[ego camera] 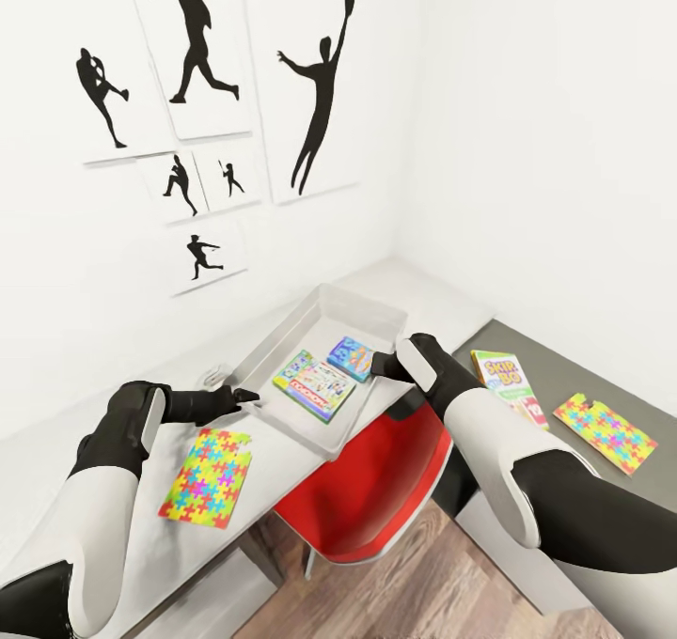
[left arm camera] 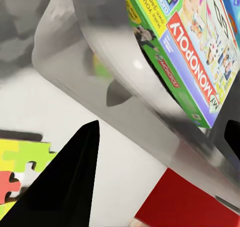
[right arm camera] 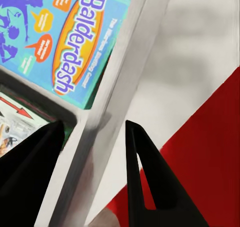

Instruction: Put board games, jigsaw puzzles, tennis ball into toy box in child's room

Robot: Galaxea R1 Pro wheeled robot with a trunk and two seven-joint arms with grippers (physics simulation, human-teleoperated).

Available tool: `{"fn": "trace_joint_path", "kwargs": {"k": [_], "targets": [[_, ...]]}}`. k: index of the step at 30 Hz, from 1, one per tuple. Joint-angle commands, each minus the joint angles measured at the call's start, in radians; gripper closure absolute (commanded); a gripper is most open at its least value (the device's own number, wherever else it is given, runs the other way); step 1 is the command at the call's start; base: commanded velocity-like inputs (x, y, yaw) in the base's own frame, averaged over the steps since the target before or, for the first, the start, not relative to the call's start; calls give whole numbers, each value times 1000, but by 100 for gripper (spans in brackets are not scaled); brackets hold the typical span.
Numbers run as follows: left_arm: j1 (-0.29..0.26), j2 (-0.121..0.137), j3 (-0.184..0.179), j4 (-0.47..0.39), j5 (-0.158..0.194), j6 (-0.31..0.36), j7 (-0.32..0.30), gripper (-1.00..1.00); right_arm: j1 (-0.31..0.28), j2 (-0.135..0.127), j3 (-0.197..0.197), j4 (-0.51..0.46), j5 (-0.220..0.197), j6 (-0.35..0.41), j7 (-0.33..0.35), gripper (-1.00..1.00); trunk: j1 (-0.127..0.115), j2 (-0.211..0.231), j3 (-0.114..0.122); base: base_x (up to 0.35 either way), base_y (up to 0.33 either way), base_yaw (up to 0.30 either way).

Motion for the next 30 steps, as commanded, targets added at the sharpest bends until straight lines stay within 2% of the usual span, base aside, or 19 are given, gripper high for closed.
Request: {"fn": "trace_joint_path", "kwargs": {"k": [1,30], "targets": [[-1,0,1,-1,7,7,-7,100,-1,-1,5,-1,-11,3,-8,100,1,-2,-2,0,79,-52],[0,3,1,-2,7,7,-7,100,-1,0,5,-1,-9,3,-8,100,1,-2,-13,0,7,-4]]}}
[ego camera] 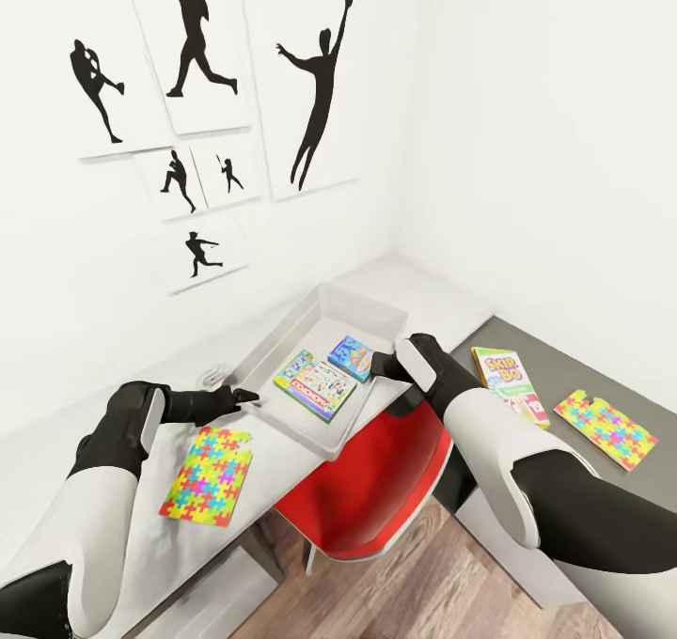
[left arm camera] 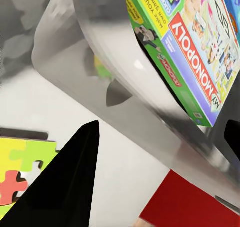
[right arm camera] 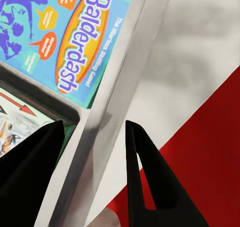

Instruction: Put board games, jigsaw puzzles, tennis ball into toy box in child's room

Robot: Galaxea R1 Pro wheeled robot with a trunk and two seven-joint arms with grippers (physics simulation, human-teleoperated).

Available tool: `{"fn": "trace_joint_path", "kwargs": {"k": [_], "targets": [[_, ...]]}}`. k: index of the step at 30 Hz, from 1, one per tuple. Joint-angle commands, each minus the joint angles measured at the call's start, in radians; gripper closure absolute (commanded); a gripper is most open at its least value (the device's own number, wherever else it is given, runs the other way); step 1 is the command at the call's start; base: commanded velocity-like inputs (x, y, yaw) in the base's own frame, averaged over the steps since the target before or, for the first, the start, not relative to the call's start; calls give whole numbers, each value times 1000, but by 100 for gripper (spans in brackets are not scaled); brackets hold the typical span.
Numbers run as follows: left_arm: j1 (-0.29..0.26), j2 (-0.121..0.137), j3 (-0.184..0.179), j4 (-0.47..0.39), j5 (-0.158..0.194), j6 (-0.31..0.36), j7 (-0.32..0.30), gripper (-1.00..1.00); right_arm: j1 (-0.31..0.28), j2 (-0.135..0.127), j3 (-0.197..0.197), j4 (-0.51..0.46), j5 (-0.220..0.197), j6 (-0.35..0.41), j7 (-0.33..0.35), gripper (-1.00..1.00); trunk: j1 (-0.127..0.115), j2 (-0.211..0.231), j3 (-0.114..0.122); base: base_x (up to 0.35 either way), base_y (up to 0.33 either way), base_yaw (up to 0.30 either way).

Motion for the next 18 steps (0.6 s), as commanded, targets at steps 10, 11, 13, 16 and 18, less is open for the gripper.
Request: {"fn": "trace_joint_path", "kwargs": {"k": [10,11,13,16,18], "targets": [[-1,0,2,0,3,6,-7,100,-1,-1,6,-1,-11,3,-8,100,1,-2,-12,0,0,0],[-1,0,2,-1,3,6,-8,100,-1,-1,6,-1,-11,3,-8,100,1,-2,-13,0,0,0],[-1,0,2,-1,3,6,-8,100,-1,-1,6,-1,-11,3,-8,100,1,-2,-16,0,0,0],[-1,0,2,-1,3,6,-8,100,-1,-1,6,-1,-11,3,-8,100,1,-2,-21,0,0,0],[-1,0,2,-1,3,6,-8,100,-1,0,6,-1,-11,3,-8,100,1,-2,-24,0,0,0]]}}
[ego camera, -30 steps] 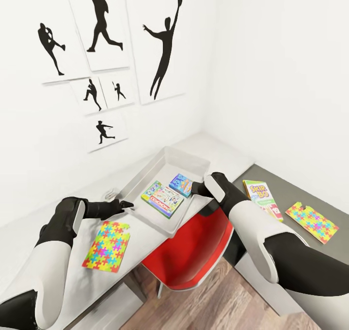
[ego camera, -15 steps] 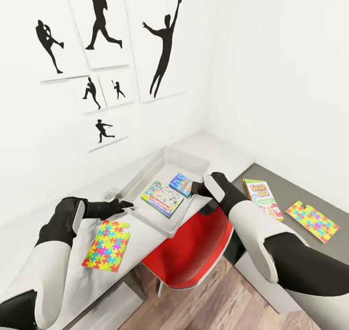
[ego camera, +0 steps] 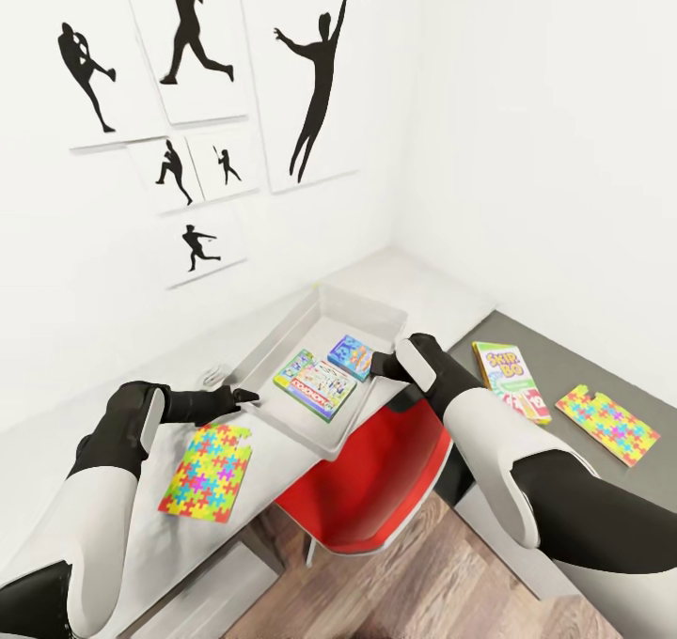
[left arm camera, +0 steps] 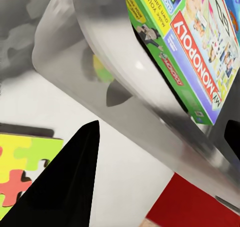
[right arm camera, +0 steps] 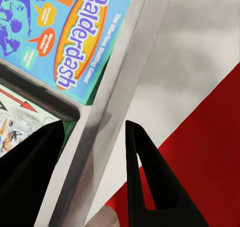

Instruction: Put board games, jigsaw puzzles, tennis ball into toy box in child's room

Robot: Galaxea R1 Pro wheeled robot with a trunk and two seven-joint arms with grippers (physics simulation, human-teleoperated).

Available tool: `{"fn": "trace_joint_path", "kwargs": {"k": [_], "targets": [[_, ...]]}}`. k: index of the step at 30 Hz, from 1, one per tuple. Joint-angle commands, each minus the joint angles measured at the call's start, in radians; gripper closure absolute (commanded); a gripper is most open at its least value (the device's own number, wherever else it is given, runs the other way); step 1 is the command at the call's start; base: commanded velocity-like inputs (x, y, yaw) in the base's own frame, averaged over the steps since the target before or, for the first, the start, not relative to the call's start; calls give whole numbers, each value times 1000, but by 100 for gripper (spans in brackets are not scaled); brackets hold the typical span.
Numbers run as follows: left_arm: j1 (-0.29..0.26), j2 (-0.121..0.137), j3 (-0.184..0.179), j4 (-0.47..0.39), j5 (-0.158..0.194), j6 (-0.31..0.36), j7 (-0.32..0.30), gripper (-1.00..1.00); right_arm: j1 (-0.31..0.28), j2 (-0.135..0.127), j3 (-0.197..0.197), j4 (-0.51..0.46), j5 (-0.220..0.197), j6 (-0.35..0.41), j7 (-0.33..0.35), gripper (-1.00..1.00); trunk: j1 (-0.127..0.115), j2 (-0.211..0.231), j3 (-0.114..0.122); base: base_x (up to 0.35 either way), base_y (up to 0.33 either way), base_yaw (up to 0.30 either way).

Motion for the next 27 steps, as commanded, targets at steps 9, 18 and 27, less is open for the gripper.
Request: {"fn": "trace_joint_path", "kwargs": {"k": [9,18,27], "targets": [[-1,1,2,-1,4,6,-7,100,-1,0,8,-1,-13,2,-8,100,0,-2,-14,0,0,0],[-1,1,2,-1,4,6,-7,100,-1,-3,8,-1,-13,1,-8,100,0,-2,-15,0,0,0],[-1,1,2,-1,4,6,-7,100,2,-3,8,-1,-13,1,-8,100,0,-2,-15,0,0,0]]}}
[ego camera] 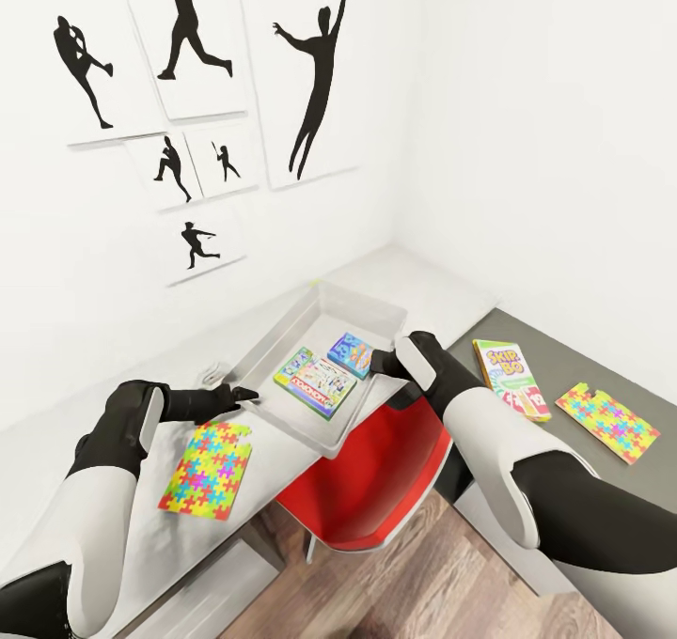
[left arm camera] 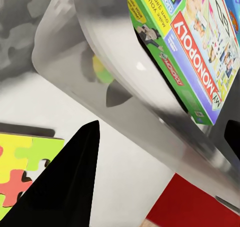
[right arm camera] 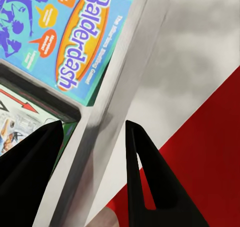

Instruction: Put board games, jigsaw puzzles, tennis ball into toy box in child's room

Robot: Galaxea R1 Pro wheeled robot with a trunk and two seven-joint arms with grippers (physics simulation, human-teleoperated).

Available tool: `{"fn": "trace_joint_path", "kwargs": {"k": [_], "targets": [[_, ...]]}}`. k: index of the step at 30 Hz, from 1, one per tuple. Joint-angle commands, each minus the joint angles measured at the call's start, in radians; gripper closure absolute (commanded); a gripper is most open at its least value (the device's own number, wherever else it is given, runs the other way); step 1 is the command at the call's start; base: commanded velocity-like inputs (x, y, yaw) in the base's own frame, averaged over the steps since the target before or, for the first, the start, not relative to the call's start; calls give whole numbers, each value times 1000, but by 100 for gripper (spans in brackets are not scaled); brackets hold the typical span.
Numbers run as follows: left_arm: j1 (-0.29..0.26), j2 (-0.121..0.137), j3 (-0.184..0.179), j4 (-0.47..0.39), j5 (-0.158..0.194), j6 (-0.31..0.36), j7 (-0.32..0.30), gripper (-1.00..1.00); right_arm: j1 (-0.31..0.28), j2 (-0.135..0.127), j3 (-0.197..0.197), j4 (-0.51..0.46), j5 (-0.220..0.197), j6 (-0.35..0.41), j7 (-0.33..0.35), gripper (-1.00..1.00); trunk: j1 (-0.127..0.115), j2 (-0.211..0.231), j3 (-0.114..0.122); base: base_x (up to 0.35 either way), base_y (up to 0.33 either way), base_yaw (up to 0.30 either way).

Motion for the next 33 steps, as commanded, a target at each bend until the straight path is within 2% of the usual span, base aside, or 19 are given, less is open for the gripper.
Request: {"fn": "trace_joint_path", "kwargs": {"k": [1,7,8,21,22,33], "targets": [[-1,0,3,8,-5,3,-8,100,1,-4,10,20,-21,-4,-5,100,2,0,-3,0,0,0],[-1,0,3,8,-3,3,-8,100,2,-4,10,20,-21,-4,1,100,2,0,-3,0,0,0],[-1,0,4,8,-3,3,-8,100,2,-4,10,20,-21,-4,2,-100,2,0,-3,0,0,0],[-1,0,12,8,-4,3,-8,100,2,-4,10,20,-21,-4,6,-100,2,0,-3,0,0,0],[-1,0,12,8,-4,3,-8,-100,2,-4,10,20,-21,-4,6,-100,2,0,-3,0,0,0],[-1,0,18,8,-5,3,-8,-100,2,-4,10,20,-22,-4,6,-100,2,0,-3,0,0,0]]}}
